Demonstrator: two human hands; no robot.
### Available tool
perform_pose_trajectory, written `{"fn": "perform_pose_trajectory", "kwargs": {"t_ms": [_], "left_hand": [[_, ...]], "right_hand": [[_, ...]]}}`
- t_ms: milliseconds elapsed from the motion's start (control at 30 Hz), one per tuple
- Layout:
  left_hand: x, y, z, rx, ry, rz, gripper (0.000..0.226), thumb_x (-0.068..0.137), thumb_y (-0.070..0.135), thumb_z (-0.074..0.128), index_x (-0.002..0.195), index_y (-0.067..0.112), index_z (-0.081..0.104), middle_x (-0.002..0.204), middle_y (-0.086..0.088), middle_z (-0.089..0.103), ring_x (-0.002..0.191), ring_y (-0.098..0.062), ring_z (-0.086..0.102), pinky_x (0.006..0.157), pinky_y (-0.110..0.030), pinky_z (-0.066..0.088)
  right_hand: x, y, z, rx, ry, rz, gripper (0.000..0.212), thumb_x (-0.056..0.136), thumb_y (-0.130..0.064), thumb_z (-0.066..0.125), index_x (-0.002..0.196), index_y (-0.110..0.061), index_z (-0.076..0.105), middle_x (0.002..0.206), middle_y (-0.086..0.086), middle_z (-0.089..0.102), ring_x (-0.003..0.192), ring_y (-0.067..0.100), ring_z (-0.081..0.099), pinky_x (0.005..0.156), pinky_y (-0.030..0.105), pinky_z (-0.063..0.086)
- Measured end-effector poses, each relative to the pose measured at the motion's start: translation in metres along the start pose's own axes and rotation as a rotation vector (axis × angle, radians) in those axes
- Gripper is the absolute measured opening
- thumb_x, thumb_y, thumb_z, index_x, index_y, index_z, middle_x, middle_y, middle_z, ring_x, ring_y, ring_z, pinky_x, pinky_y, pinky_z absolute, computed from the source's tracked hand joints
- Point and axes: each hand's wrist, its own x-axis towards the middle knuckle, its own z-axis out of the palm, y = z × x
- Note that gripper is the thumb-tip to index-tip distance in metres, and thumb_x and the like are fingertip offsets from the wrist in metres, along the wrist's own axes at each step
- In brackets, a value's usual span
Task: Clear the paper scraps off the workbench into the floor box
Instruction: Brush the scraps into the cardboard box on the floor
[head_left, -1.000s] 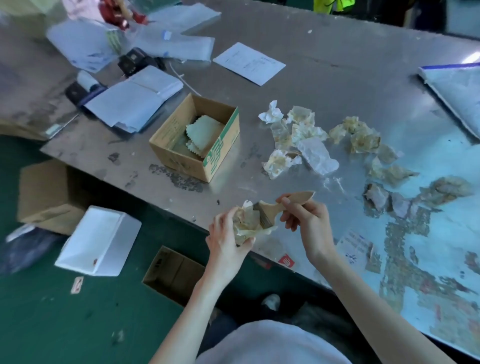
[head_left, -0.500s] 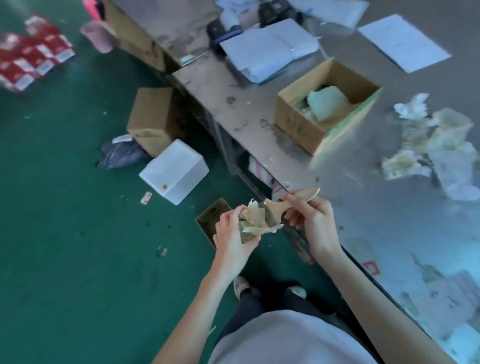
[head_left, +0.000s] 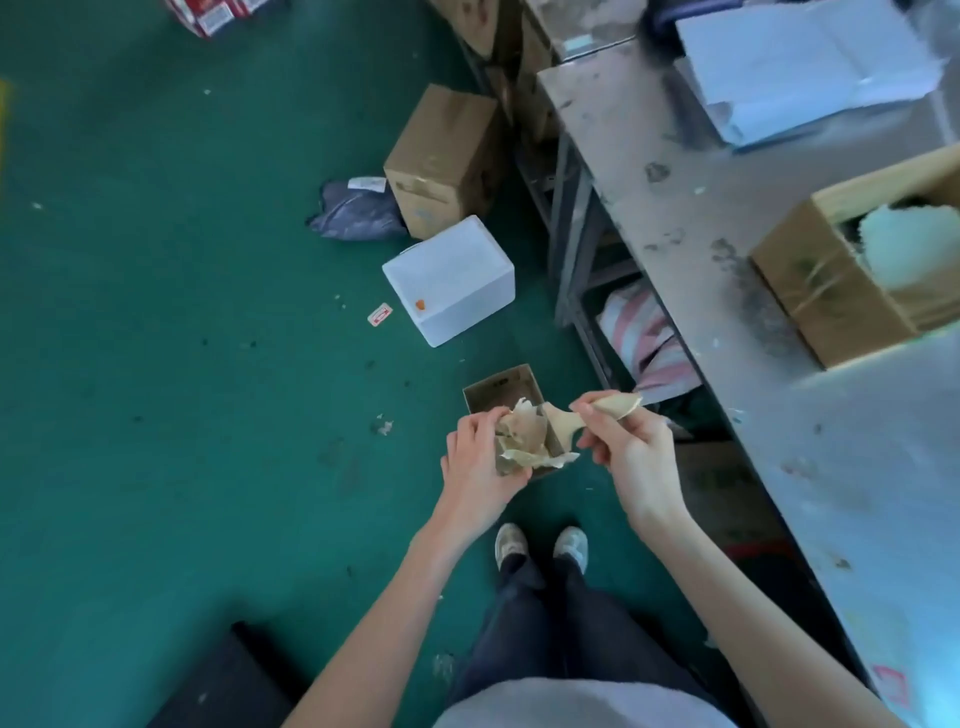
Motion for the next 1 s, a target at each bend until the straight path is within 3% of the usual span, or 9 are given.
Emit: {"fn": "perform_pose_trajectory", "kwargs": {"t_ms": [267,400,767,1000], "left_hand": [[0.068,-0.049,0.049,0.001,-0.09,-0.074,0.067,0.079,0.026,0.068,0.138,0.023,0.036,0.131,-0.004,0.039,0.117,-0.026,0.038,0.097,-0.041,0.035],[0.107,-0.101,0.102,-0.022,-0.156,-0.115,0.069,0.08,0.025,0.069,0.14,0.019,0.037,0.132,-0.009,0.04,0.116,-0.031,0.041,0.099,-0.046,0.037],[0.225,-0.257,0.265,-0.121,-0.178,-0.155,0.06,0.083,0.005,0.056,0.139,0.012,0.036,0.13,-0.011,0.038,0.119,-0.029,0.04,0.105,-0.042,0.036],[0.263,-0.314,0.329,-0.227,-0.182,-0.275,0.048,0.092,0.01,0.051,0.138,0.01,0.038,0.137,-0.01,0.037,0.123,-0.026,0.042,0.107,-0.035,0.036]], "right_hand": [[0.072,0.06,0.016,-0.072,0.035,0.076,0.02,0.088,-0.013,0.063,0.072,-0.023,0.069,0.054,-0.003,0.059,0.052,0.009,0.048,0.057,0.028,0.038],[0.121,0.13,0.025,-0.128,0.025,0.121,0.02,0.088,-0.014,0.063,0.071,-0.021,0.068,0.053,-0.004,0.058,0.051,0.006,0.048,0.057,0.025,0.038],[0.264,0.35,0.04,-0.231,0.023,0.193,0.019,0.09,-0.015,0.06,0.072,-0.018,0.065,0.046,-0.007,0.055,0.045,0.003,0.049,0.05,0.022,0.039],[0.319,0.449,0.031,-0.319,-0.003,0.206,0.016,0.092,-0.015,0.056,0.08,-0.019,0.065,0.061,0.0,0.058,0.053,0.011,0.053,0.05,0.023,0.041]]}}
